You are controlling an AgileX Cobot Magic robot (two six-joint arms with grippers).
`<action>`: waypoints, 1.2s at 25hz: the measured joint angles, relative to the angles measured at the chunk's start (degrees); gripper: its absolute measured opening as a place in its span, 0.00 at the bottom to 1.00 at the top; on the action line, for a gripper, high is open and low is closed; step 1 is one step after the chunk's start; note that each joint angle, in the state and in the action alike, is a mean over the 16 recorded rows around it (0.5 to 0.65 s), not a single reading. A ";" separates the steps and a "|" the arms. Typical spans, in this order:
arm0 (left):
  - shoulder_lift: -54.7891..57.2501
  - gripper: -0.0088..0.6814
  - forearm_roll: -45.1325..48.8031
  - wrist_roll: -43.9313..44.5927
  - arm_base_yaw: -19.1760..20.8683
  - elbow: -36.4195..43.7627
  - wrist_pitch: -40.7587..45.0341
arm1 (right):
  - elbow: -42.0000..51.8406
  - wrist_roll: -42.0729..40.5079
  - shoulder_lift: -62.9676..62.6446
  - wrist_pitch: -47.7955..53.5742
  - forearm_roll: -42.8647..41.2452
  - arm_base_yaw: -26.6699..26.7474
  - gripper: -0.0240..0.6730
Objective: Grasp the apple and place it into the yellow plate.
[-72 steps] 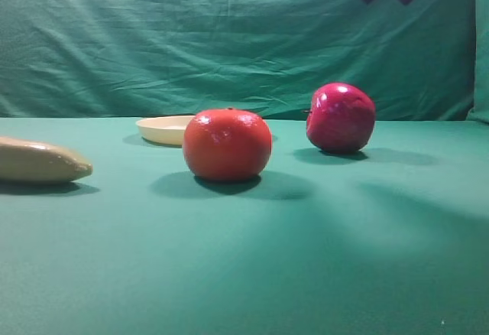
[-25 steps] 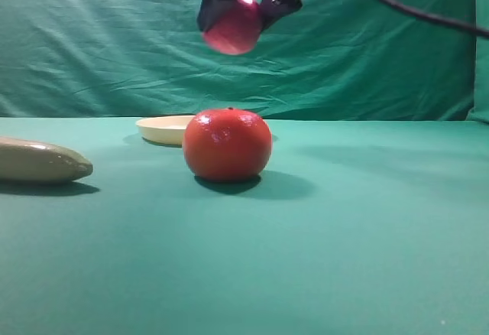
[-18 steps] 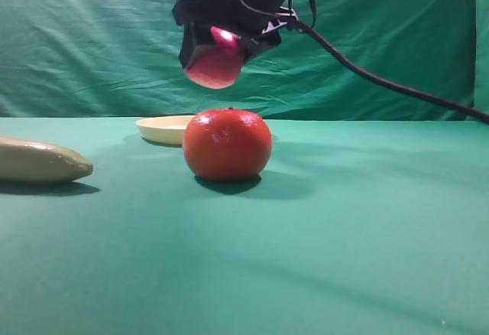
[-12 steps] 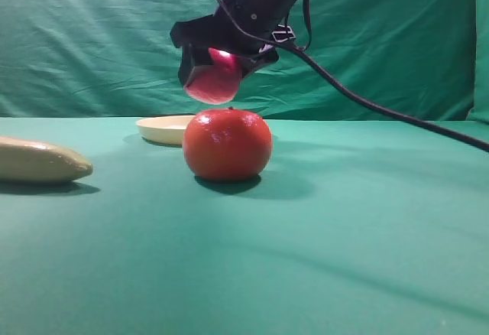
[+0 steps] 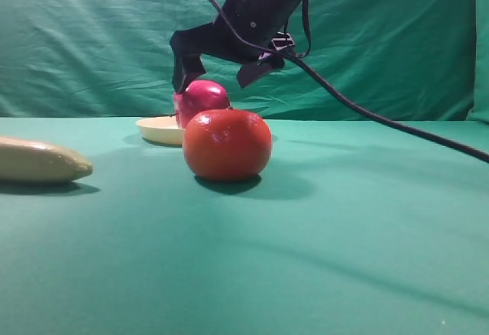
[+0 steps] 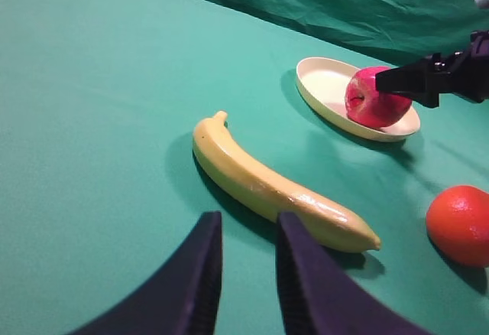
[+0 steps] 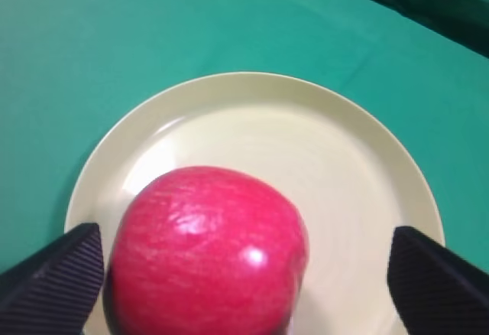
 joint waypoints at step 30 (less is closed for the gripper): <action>0.00 0.24 0.00 0.00 0.00 0.00 0.00 | 18.76 3.42 -54.31 35.30 -0.99 -1.58 0.03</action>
